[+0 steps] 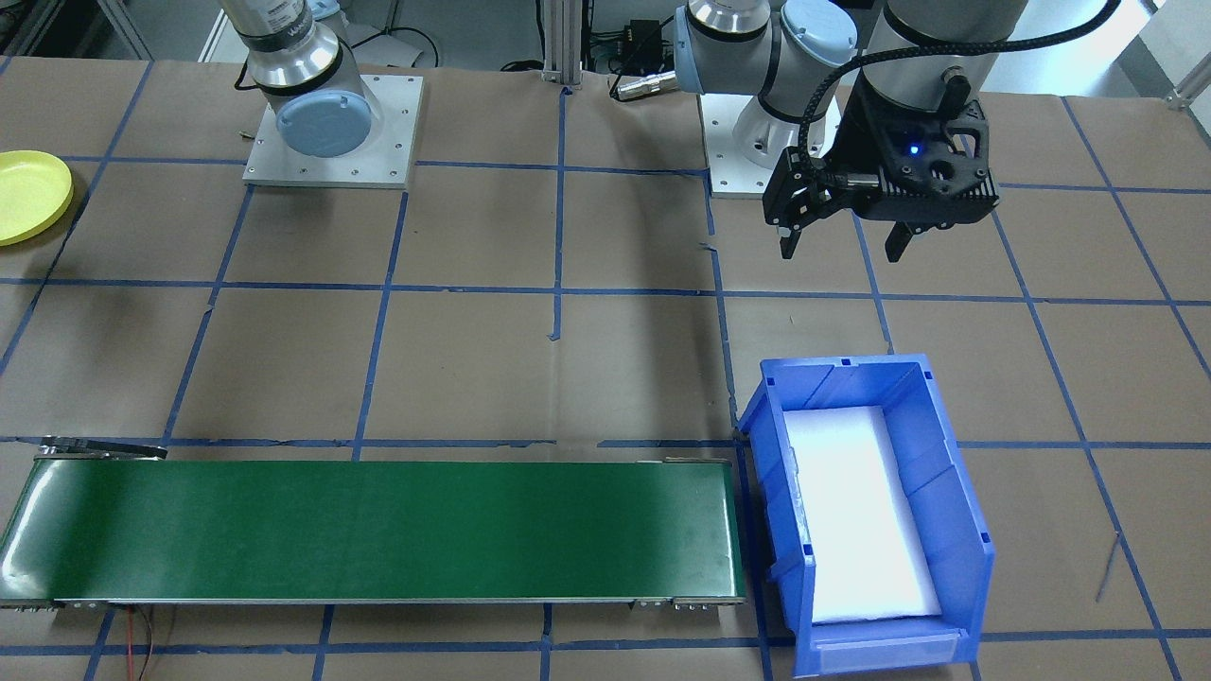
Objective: Move block left to right into plate
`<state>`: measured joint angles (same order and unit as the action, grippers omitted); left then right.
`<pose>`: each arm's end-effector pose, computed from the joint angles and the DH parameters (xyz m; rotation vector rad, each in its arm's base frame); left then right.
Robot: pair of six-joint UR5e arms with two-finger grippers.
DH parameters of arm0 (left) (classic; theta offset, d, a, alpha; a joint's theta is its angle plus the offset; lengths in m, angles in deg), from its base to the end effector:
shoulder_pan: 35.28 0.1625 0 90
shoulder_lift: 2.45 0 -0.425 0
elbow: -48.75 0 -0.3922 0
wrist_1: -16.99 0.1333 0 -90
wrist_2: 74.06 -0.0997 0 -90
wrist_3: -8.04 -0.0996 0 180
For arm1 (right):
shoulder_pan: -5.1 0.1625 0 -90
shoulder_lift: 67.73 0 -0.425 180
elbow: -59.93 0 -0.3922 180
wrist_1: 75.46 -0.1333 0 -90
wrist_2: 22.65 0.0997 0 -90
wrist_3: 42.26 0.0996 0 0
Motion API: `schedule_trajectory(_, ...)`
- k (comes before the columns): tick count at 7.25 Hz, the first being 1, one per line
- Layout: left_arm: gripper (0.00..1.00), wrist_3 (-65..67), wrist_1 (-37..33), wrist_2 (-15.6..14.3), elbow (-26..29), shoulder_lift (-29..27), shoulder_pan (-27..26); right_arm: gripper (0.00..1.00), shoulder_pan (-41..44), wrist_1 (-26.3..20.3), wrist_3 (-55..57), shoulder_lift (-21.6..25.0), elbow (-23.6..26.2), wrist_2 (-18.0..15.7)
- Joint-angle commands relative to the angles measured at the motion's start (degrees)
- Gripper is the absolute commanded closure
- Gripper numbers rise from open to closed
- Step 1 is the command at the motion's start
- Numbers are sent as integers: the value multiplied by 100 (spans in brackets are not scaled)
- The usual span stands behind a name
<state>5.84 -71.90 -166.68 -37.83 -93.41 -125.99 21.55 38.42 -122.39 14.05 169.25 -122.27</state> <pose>-0.1350 -0.5030 0.5112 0.0763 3.0927 -0.0955 -0.4482 -0.2540 0.2974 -0.1866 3.0998 0.2770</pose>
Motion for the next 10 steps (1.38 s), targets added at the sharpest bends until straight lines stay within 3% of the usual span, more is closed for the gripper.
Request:
schedule_trajectory(1, 0, 0, 12, 16, 9, 0, 0, 48, -947, 355, -450, -301, 406, 13)
schedule_trajectory(2, 0, 0, 20, 16, 1, 0, 0, 32, -1011, 355, -459, -399, 372, 48)
schedule_trajectory(3, 0, 0, 12, 8, 9, 0, 0, 0, -1012, 346, -459, -460, 372, 370)
schedule_trajectory(5, 0, 0, 29, 16, 18, 0, 17, 0, -942, 337, -258, -365, 337, 382)
schedule_trajectory(7, 0, 0, 47, 25, 9, -9, 26, 0, -243, -82, 452, -163, 161, 189)
schedule_trajectory(9, 0, 0, 12, -1, 36, 0, 26, 3, 1439, -574, 1564, 170, -276, 372)
schedule_trajectory(10, 0, 0, 38, 25, 27, 0, 26, 2, 2424, -1160, 2450, 424, -635, 382)
